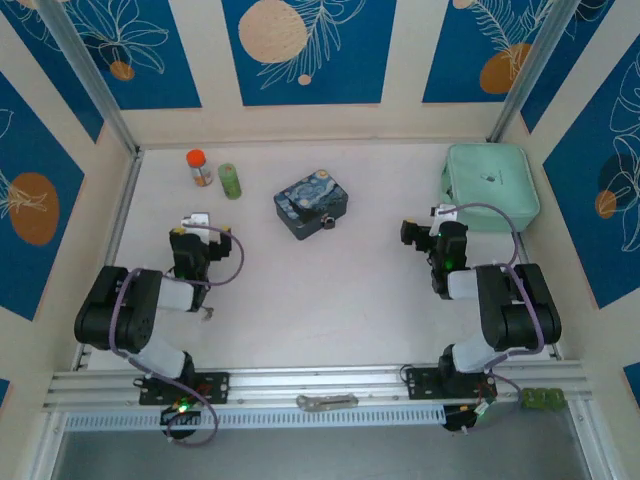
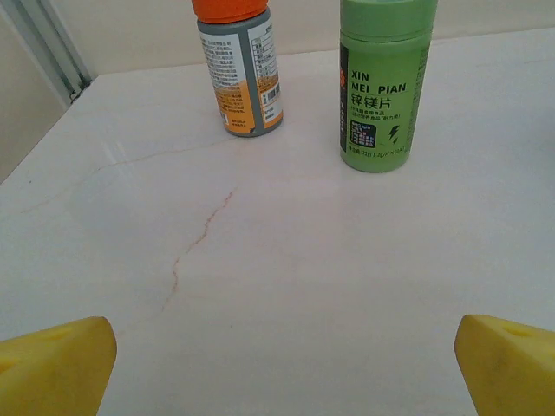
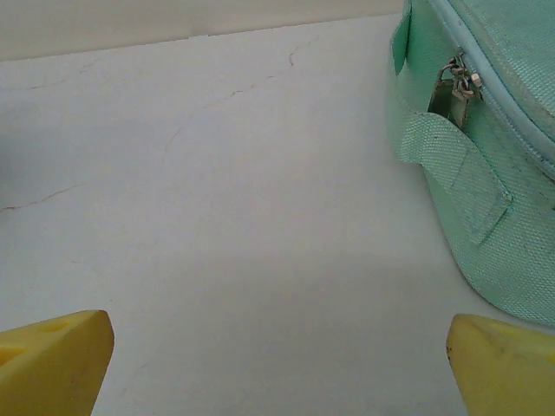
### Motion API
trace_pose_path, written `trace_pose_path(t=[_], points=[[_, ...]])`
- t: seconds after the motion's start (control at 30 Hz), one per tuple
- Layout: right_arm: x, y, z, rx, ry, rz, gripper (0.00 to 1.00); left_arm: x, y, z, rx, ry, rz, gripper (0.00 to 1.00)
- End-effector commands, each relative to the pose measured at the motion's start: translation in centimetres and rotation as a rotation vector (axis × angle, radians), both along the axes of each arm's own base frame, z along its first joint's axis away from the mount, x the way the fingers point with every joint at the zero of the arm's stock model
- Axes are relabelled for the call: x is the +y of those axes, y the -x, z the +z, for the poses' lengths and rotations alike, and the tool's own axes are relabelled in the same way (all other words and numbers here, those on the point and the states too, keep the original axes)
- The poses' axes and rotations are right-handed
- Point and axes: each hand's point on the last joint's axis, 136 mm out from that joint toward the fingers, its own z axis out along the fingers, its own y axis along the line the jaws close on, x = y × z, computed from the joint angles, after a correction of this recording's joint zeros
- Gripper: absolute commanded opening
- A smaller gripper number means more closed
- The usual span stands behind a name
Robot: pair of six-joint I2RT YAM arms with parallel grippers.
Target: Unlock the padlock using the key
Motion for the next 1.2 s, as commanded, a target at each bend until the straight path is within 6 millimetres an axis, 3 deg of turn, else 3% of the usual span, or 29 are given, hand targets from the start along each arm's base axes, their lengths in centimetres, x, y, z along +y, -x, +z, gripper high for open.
trace_pose_path(t=[0.0, 0.97, 1.07, 1.17], points=[[0.2, -0.4, 1.1, -0.044, 0.002, 0.009, 0.99, 0.2, -0.6, 0.6, -0.015, -0.012, -0.007, 1.0], [0.2, -0.4, 1.1, -0.047, 0.002, 0.01, 0.99, 0.4, -0.5, 0.6, -0.02, -0.007, 0.004, 1.0], [1.1, -0.1, 2.3, -0.068, 0.045, 0.036, 0.99, 0.2, -0.1, 1.5, -0.035, -0.01, -0.009, 1.0], [1.5, 0.1, 4.4, -0.074, 0.109, 0.007, 0.99, 0.6, 0.3, 3.8, -0.028, -0.012, 0.016, 1.0]])
